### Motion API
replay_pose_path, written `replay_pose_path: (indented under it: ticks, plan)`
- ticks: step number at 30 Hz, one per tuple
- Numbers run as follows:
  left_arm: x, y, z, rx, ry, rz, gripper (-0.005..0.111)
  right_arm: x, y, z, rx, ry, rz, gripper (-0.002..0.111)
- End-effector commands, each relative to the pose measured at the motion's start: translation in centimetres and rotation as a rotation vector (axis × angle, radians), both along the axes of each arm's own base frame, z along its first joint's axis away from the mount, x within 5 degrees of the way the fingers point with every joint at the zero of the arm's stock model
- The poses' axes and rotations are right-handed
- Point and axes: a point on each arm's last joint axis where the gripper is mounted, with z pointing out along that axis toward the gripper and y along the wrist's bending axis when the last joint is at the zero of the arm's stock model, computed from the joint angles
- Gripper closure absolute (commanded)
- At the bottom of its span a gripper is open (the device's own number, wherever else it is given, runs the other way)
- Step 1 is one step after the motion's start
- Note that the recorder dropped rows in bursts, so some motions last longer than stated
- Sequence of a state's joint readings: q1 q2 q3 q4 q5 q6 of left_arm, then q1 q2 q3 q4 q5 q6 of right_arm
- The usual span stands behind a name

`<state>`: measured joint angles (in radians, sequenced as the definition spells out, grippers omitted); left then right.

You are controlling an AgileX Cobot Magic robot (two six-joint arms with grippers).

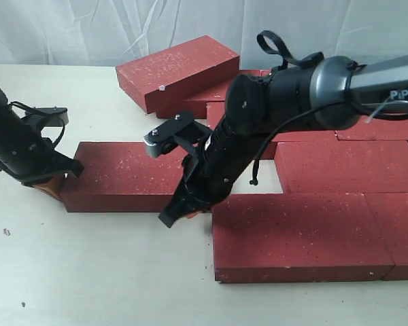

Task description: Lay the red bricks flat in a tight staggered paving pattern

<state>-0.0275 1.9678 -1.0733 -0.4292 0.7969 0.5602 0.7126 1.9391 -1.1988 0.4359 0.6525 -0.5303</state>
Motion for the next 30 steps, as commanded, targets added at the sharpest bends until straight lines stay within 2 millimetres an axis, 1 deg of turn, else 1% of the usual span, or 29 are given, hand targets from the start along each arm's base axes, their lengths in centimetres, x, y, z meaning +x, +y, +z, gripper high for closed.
replay_pose_path:
  ticks: [1, 5, 15, 19, 24, 30]
  plan:
    - [-0.1, 0.6, -0.3, 0.048, -0.015, -0.03, 0.107, 0.4, 0.0, -1.0, -0.013, -0.021, 0.0, 0.109]
    - [-0.1, 0.7, -0.3, 0.052, -0.023, -0.027, 0.107, 1.0, 0.0, -1.8, -0.038, -0.075, 0.02, 0.109]
    - [0.0, 0.7, -0.3, 0.053, -0.027, -0.028, 0.107, 1.3, -0.2, -1.8, -0.058, -0.127, 0.05, 0.109]
    - [0.0, 0.7, -0.3, 0.053, -0.027, -0.028, 0.107, 1.1, -0.3, -1.5, -0.062, -0.11, 0.055, 0.109]
    - [0.0, 0.6, -0.2, 0.043, -0.027, -0.018, 0.107, 0.8, -0.1, 0.2, -0.011, -0.093, 0.028, 0.109]
    - [0.1, 0.3, -0.2, 0.011, -0.028, 0.01, 0.107, 0.5, -0.2, 3.1, 0.055, -0.137, 0.008, 0.109]
